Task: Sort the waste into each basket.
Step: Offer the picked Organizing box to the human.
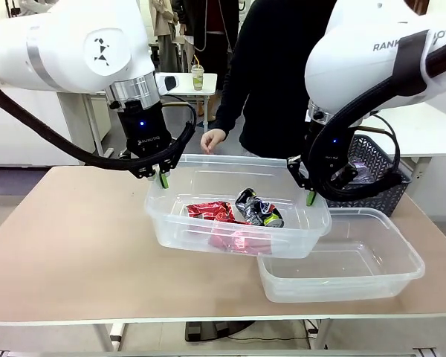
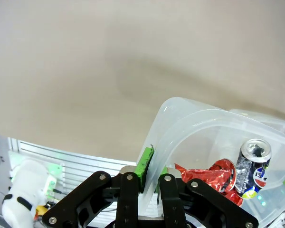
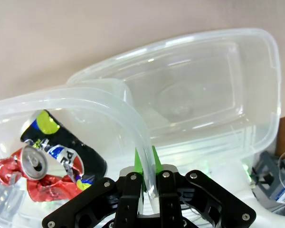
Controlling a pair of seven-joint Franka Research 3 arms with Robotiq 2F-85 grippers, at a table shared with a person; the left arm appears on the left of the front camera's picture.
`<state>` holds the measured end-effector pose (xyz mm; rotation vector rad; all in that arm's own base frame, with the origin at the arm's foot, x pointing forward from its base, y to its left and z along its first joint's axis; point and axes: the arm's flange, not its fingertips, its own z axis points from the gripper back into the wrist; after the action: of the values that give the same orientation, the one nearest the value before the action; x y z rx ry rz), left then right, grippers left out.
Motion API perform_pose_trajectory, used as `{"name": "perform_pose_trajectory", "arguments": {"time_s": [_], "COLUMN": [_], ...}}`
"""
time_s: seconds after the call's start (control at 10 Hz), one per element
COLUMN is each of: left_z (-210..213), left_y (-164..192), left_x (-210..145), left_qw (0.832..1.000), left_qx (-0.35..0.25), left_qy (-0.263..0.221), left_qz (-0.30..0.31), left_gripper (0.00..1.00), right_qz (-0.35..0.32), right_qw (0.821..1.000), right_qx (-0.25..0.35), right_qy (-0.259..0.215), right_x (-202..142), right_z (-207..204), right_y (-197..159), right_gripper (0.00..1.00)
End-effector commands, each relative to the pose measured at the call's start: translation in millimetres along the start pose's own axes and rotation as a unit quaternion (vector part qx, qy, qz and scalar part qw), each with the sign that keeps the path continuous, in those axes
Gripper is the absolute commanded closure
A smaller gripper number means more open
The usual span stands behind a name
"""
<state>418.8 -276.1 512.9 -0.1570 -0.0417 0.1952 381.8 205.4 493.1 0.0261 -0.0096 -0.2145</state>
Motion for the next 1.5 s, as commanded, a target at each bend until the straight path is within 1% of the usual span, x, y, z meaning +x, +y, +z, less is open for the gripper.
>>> {"name": "perform_pose_trajectory", "arguments": {"time_s": [0.0,0.2,0.3,0.4,0.5,0.6,0.7,0.8,0.9,1.0,1.1,1.2,1.4], "left_z": [5.0,5.0,0.0,5.0,9.5,10.2,11.5,10.9,9.4,6.5,3.5,2.5,-5.0], "left_y": [-0.5,-0.5,0.0,-9.5,-21.3,-32.2,-39.9,-44.1,-43.8,-42.1,-37.9,-35.2,-30.9], "left_x": [1.3,1.3,0.0,25.0,54.3,73.0,88.7,110.5,121.1,129.4,135.1,137.1,139.1], "left_qw": [1.000,1.000,1.000,1.000,0.999,0.998,0.997,0.994,0.993,0.993,0.992,0.992,0.993], "left_qx": [-0.008,-0.008,0.000,0.004,-0.011,-0.031,-0.039,-0.033,-0.037,-0.032,-0.029,-0.032,-0.027], "left_qy": [-0.009,-0.009,0.000,-0.018,-0.036,-0.048,-0.065,-0.096,-0.103,-0.098,-0.096,-0.090,-0.069], "left_qz": [0.012,0.012,0.000,0.007,0.014,0.023,0.008,0.036,0.048,0.063,0.078,0.081,0.096], "left_gripper": [0.94,0.94,0.94,0.94,0.94,0.94,0.94,0.94,0.94,0.94,0.94,0.94,0.94], "right_qz": [0.002,0.002,0.000,0.003,0.019,0.031,0.029,0.032,0.035,0.031,0.023,0.012,0.014], "right_qw": [1.000,1.000,1.000,0.999,0.999,0.999,0.999,0.999,0.999,0.999,0.999,0.998,0.997], "right_qx": [-0.004,-0.004,0.000,-0.023,-0.025,-0.017,-0.010,-0.017,-0.012,0.001,0.011,0.017,0.023], "right_qy": [0.004,0.004,0.000,0.023,0.013,0.009,0.017,0.031,0.031,0.041,0.041,0.053,0.067], "right_x": [-1.4,-1.4,0.0,25.8,39.8,55.8,79.2,103.5,120.5,134.9,144.8,153.6,156.3], "right_z": [1.7,1.7,0.0,5.3,13.5,21.3,27.6,23.7,15.7,7.7,-3.3,-14.6,-27.3], "right_y": [0.4,0.4,0.0,14.3,29.8,39.4,45.5,52.3,55.8,56.5,58.7,59.3,58.3], "right_gripper": [0.95,0.95,0.95,0.95,0.95,0.95,0.95,0.95,0.95,0.95,0.95,0.95,0.95]}}
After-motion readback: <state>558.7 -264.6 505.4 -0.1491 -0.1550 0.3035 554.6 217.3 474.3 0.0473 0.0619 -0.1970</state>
